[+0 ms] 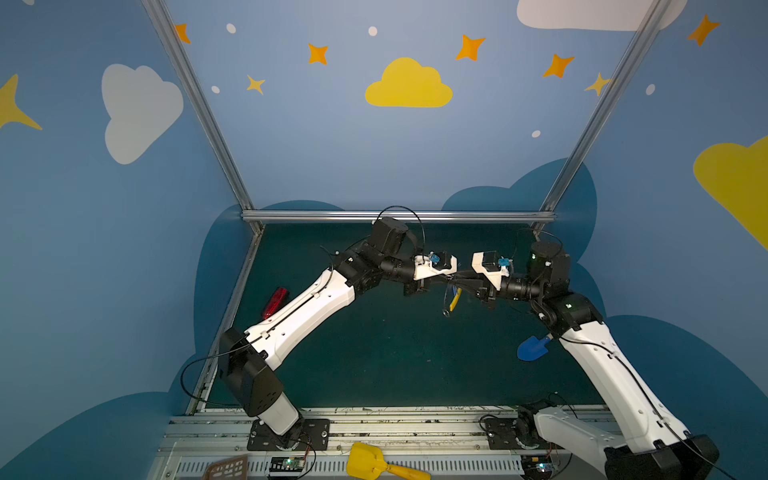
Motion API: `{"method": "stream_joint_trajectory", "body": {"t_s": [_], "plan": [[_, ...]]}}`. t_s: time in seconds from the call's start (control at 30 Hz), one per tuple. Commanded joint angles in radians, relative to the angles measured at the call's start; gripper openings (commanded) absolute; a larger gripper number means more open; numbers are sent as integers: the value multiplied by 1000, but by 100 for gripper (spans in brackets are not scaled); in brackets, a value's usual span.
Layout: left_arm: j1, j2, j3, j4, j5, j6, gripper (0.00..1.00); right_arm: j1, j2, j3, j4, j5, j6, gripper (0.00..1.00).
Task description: Put the keys on the keyring
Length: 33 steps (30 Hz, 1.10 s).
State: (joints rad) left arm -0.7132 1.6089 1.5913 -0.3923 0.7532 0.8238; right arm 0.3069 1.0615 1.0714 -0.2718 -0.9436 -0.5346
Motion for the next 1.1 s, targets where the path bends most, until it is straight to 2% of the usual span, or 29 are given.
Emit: {"method": "stream_joint_trajectory", "body": {"t_s": [0.0,0.13,0.2,0.27,0.33,0.47,0.67,0.87,0.97,1.07], "plan": [[4,-34,-8,59,47,-24,3,-8,-2,-9,21,-69,17,16],[4,-37,-10,58,41,-21,3,-11,8,2,5,-81,8,1],[3,-35,-8,47,27,-11,5,-14,9,8,-2,-83,4,0],[3,-31,3,20,-2,1,13,-14,12,20,-27,-74,-8,0],[1,-21,33,-41,-33,32,26,-15,19,35,-72,-68,-33,0],[-12,19,129,-201,-107,118,33,-13,35,66,-139,-55,-56,0],[-44,81,245,-374,-178,215,29,4,56,101,-206,-19,-73,0],[-67,112,285,-440,-234,248,24,27,64,126,-242,18,-88,0],[-72,119,292,-452,-256,250,17,33,67,133,-250,28,-93,0],[-75,122,295,-456,-262,248,7,40,70,136,-254,40,-97,0]]}}
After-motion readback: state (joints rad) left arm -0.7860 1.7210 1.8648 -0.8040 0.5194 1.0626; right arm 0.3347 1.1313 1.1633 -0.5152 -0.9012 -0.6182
